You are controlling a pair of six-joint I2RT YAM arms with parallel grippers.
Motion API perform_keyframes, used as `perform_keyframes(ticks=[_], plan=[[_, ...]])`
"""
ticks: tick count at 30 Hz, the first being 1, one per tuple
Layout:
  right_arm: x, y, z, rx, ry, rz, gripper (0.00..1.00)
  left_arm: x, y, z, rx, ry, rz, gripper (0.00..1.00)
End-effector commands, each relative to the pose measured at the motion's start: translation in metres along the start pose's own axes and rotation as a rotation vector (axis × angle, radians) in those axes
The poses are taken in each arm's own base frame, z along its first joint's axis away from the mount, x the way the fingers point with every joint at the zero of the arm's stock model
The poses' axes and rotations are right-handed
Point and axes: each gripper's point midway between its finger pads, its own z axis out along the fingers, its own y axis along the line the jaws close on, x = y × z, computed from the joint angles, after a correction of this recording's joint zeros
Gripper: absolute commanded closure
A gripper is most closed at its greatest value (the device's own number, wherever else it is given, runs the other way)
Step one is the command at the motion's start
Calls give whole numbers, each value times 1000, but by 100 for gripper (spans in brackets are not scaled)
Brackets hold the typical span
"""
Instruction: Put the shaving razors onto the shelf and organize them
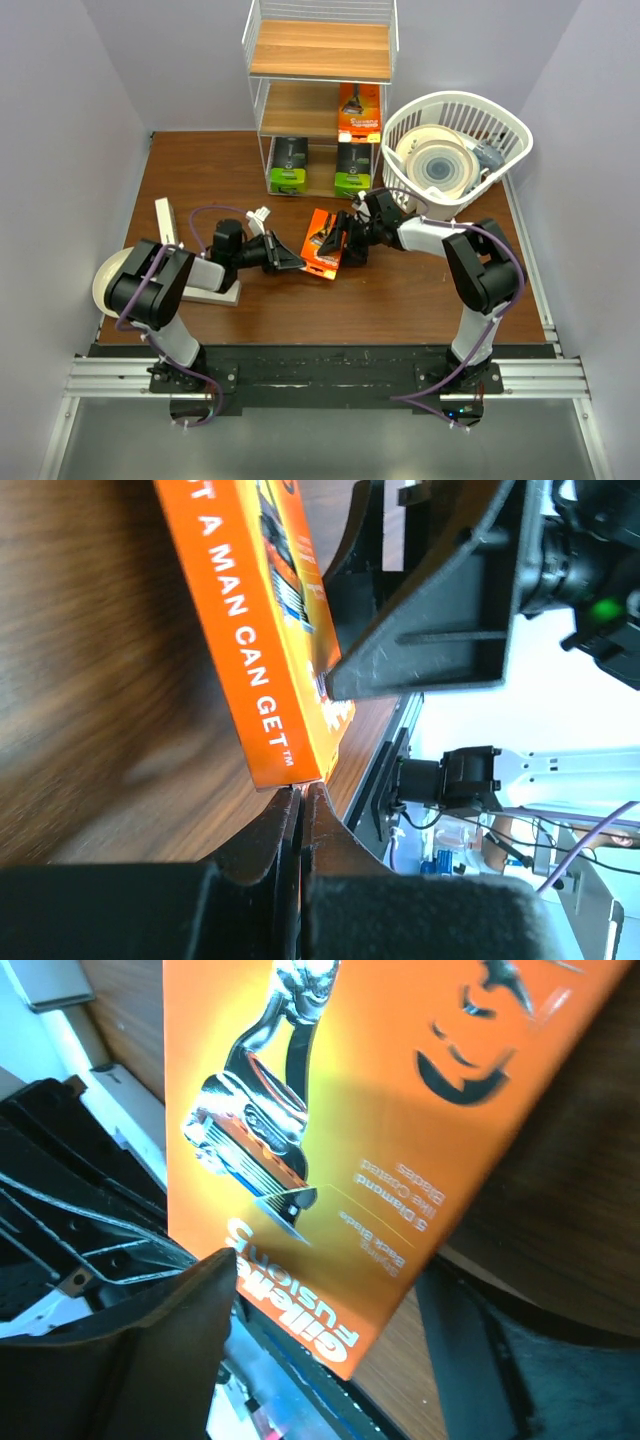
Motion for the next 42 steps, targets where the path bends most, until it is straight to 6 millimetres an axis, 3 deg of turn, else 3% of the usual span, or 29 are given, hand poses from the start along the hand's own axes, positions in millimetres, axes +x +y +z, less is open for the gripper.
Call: perform_keyframes(ticks=[1, 6, 7, 10, 13, 16, 24, 32, 37, 40, 42], plan=[[-21, 41, -12, -194, -32, -33, 37, -2, -24, -2, 77, -2, 67, 100], [-27, 60, -19, -279, -18, -90, 60, -10, -20, 1, 55, -39, 82, 96], [-27, 58, -19, -272, -17, -102, 64, -11, -19, 1, 51, -43, 82, 82], [-25, 49, -18, -235, -17, -84, 67, -18, -21, 3, 45, -59, 82, 58], [-25, 44, -20, -217, -24, -70, 68, -21, -19, 3, 28, -81, 51, 45], [-22, 43, -21, -213, -22, -73, 69, -22, -12, 3, 0, -108, -8, 39], [-19, 42, -24, -206, -14, -80, 69, -31, 2, 14, -17, -140, -161, 38], [-24, 47, -28, -218, -30, -100, 71, -41, 10, 25, -23, -147, -189, 39], [-24, 43, -24, -205, -17, -93, 70, -42, 0, 25, 17, -140, -186, 57], [-26, 41, -21, -195, -19, -85, 70, -39, -10, 22, 36, -112, -208, 58], [-28, 40, -20, -191, -23, -83, 70, -37, -10, 20, 24, -100, -223, 53]])
